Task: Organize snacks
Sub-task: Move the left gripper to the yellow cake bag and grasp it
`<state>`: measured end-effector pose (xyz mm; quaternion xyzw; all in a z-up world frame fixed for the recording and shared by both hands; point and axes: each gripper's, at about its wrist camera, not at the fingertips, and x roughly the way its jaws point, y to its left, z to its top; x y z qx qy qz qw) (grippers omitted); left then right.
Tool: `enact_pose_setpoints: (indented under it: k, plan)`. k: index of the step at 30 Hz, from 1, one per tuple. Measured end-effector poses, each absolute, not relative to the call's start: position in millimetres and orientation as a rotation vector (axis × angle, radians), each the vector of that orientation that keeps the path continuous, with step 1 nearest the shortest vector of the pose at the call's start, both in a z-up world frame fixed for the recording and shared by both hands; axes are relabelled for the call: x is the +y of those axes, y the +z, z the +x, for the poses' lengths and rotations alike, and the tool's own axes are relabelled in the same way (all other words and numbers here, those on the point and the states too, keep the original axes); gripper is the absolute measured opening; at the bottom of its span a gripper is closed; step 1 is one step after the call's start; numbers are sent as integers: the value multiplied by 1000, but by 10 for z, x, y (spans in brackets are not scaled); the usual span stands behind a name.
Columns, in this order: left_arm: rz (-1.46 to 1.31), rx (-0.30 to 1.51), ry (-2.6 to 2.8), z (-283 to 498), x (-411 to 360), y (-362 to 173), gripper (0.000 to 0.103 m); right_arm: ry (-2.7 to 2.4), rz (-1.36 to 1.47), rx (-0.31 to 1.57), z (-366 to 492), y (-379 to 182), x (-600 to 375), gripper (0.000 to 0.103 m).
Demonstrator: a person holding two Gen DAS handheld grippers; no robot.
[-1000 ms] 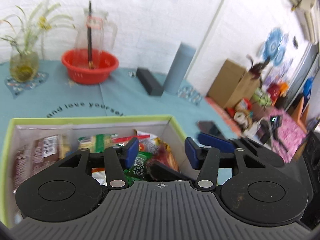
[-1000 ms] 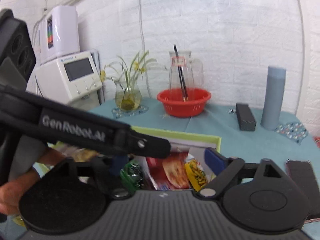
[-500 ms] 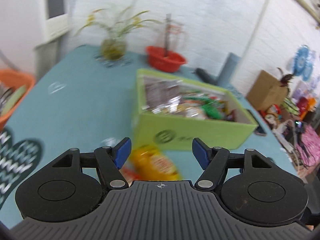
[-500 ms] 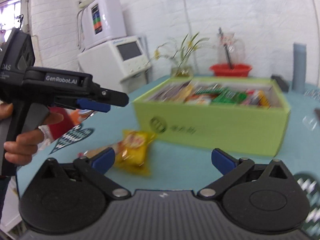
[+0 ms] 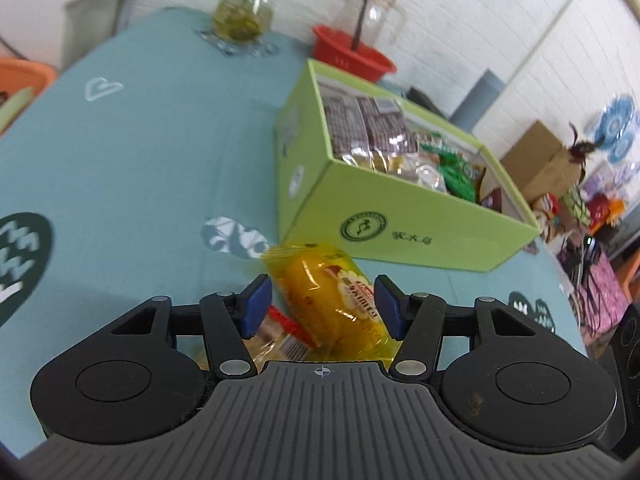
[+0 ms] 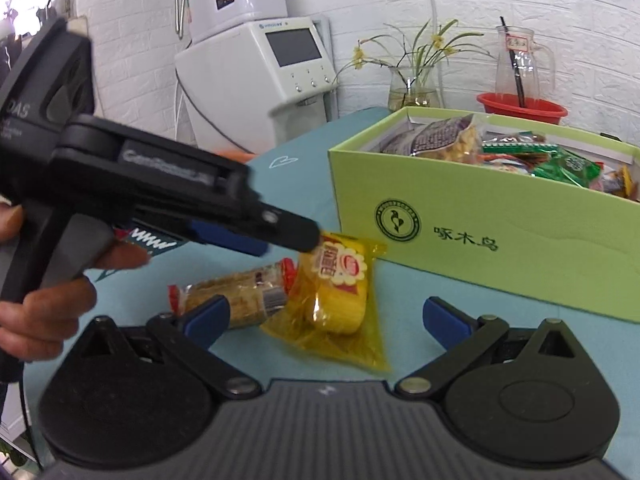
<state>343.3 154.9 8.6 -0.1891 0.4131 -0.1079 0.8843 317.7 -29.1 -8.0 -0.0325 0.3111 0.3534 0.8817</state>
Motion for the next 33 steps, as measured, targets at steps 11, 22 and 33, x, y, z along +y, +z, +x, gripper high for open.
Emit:
enact_pose_setpoints:
  k: [11,22,33]
  plan:
    - [-328,895,-312,3472,1101,27,21,761,-86,678,3112,-123,-500,64]
    - [-272,879,-427,2861,230,-45,34,590,-34,650,2261,-110,-1381,91]
    - [-297,883,-375,2799,314,-64,42,601,-6,631,2242,-140,-1407,94]
